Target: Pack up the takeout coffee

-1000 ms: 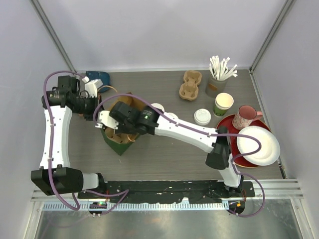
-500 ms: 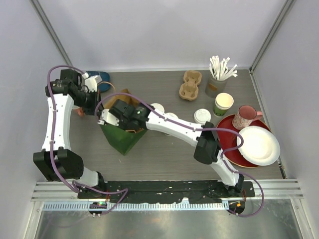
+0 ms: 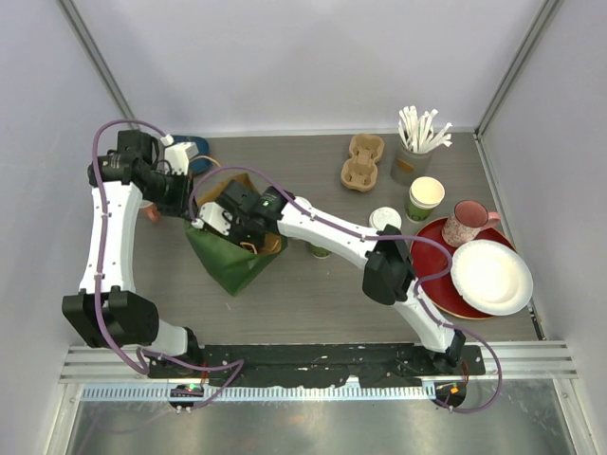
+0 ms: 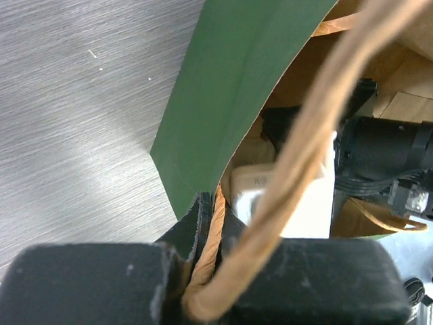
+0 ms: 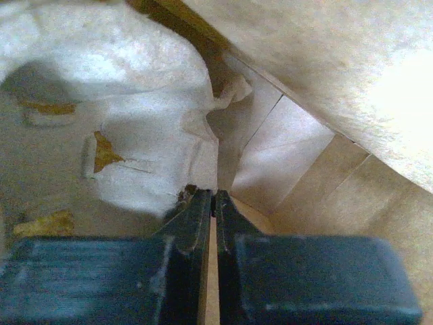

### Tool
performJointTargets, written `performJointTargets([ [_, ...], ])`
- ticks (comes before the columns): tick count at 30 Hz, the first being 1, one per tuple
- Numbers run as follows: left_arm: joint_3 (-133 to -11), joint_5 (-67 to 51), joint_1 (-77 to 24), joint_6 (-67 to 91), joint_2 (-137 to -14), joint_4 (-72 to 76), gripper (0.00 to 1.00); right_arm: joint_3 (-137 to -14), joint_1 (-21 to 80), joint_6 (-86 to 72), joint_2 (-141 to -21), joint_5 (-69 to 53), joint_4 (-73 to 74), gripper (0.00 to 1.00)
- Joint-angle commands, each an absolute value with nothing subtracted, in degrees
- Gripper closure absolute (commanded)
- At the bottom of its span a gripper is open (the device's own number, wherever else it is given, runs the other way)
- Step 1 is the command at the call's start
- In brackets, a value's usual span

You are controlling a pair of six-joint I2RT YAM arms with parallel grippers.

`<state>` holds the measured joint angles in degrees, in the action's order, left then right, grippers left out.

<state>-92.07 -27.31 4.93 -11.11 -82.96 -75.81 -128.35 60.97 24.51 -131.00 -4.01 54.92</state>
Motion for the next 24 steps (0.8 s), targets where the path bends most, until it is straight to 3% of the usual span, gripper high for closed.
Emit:
performJointTargets([
  [1, -92.37, -34.36, 2.99, -11.86, -78.58, -81.91, 1.0, -127.88, 60.65, 18.2, -135.25, -1.33, 56.33, 0.99],
  [15, -92.9, -34.45, 2.55, -11.78, -79.28, -81.83, 1.0, -125.85, 61.96, 16.7, -134.21, 5.71, 55.28, 0.97],
  [22, -92.37, -32.7, 2.46, -11.87, -79.72, -81.3, 1.0, -125.69, 62.4, 16.35, -129.83, 6.15, 53.8, 0.65],
  [24, -92.55, -32.0, 2.55, -12.39, -79.45, -81.3, 1.0, -125.16, 62.31, 16.08, -128.15, 6.15, 53.09, 0.6],
])
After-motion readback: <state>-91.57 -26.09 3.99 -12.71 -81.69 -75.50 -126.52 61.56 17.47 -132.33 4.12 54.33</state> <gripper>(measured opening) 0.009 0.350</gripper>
